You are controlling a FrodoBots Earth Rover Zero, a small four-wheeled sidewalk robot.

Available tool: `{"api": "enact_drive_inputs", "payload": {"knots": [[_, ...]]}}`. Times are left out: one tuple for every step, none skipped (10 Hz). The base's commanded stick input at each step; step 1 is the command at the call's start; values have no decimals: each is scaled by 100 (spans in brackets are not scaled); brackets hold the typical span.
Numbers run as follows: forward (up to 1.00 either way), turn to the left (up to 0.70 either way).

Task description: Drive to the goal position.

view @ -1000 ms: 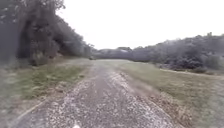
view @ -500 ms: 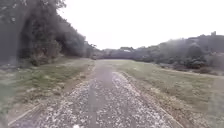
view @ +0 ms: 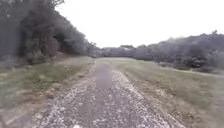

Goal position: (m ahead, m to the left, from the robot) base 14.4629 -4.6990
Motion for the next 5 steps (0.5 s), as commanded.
{"api": "enact_drive_inputs", "payload": {"knots": [[45,0],[45,0],[45,0],[45,0],[45,0]]}}
